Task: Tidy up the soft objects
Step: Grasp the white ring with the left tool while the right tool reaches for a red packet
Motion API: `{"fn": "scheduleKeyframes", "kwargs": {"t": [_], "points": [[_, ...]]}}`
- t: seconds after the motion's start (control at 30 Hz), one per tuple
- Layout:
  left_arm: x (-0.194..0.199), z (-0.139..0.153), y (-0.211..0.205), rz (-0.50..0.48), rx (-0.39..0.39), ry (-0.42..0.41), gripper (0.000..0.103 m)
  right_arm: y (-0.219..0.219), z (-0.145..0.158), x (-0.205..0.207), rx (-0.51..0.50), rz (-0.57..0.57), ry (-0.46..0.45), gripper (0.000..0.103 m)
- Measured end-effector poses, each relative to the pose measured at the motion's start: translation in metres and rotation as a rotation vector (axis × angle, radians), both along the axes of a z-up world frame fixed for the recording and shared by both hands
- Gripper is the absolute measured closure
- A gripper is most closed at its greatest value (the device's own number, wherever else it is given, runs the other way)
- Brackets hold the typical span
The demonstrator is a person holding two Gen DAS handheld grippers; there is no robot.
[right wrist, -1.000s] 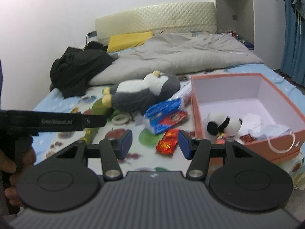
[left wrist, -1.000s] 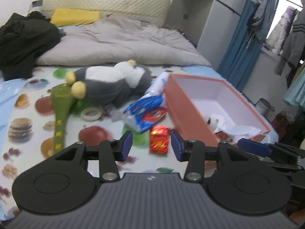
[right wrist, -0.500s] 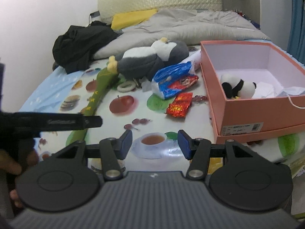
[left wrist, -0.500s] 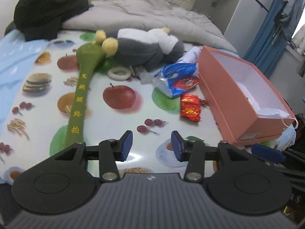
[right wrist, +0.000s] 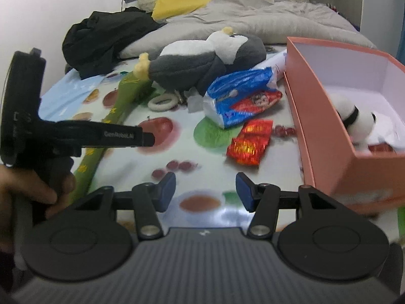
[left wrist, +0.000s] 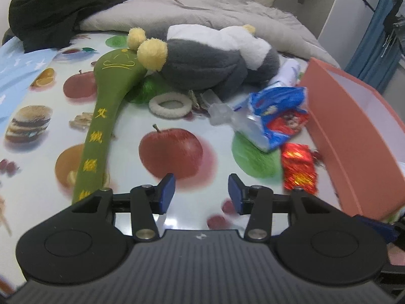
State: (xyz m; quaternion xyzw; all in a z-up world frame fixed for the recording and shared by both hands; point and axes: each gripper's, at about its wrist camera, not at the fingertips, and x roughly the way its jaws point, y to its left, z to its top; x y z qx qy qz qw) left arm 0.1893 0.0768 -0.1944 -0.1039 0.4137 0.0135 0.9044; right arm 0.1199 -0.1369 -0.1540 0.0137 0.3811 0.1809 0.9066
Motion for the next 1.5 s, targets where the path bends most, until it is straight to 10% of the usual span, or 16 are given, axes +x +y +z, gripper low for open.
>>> {"fn": "scheduleKeyframes", "kwargs": {"t": [0.93,1.17,1.5], "points": [[0.137,-0.052,0.004,0.035,0.366,-0.035,0.027,0.025,-0.065,0.105,-0.188,-0.089,-0.024,0.035],[0.155,-0.056,0.02,0.05,0.234,-0.031,0.026,0.025,-0.069,0.109,-0.164,-0.072,-0.009,0.036],[0.144,-0.053,0.012,-0.002,0.22,-0.029,0.07,0.028,-0.064,0.108,-0.144,-0.024,-0.001,0.065]]}}
